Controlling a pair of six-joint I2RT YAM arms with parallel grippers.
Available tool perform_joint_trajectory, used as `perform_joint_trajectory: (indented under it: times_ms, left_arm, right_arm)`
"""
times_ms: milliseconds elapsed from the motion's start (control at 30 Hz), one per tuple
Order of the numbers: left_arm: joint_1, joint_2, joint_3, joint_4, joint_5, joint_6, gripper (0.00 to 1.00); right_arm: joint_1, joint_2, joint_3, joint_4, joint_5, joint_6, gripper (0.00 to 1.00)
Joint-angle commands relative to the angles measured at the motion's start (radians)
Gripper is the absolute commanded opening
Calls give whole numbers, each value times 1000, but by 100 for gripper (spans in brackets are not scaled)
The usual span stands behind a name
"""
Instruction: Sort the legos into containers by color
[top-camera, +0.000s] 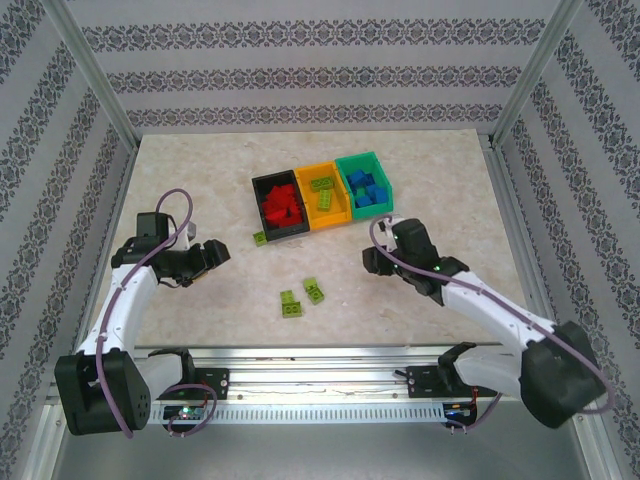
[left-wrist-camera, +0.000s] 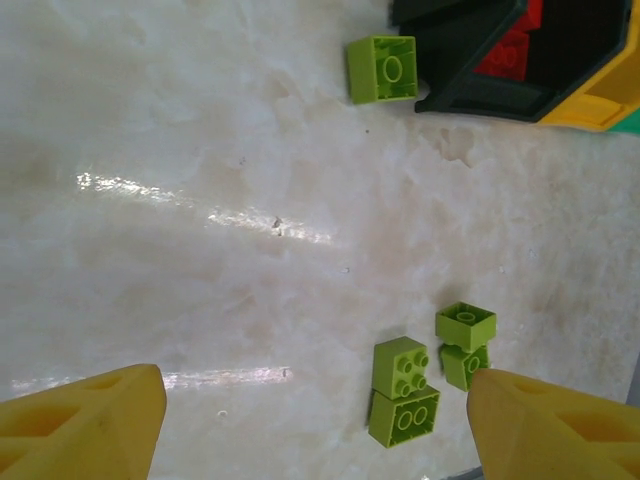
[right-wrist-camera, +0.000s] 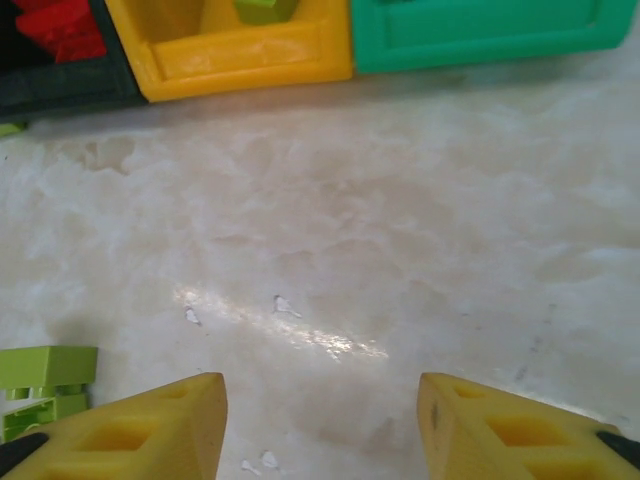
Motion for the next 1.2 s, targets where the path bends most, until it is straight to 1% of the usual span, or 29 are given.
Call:
perform_joint_trajectory:
  times_ms: [0,67,233,333,500,600,767,867,967,1167]
  left_arm:
    - [-13,28,16,-20,-46,-21,79]
    - [-47,37,20,-20,-84,-40,79]
    - [-152,83,34,17,-181,-83,79]
    - [-209,169,91,8,-229,-85,78]
    - [-322,342,236,-26,-331,-71,78]
    - [-363,432,303,-26,-370,-59,78]
    - [-387,574,400,-19,-374,-60,78]
    - [-389,652,482,-57,-414,-72,79]
    - [-391,704,538,-59,-436,-84,79]
    - [-392,830,635,-72,-414,-84,79]
  right_arm:
    - [-26,-68,-63,21,57,-13,55]
    - [-45,-113,-118,67,33,1,55]
    - [-52,-179,-195,132,43,11,57]
    - [-53,-175,-207,155,38,13,58]
    - [-53,-133,-198,171,24,10,58]
    - [-53,-136,-201,177,19,9,58]
    - [-52,-162,-217,182,32,14,58]
    - [-53,-164,-219,186,32,15,58]
    - [-53,-165,-221,184,31,14,58]
    - [-53,-176,-225,182,42,16,58]
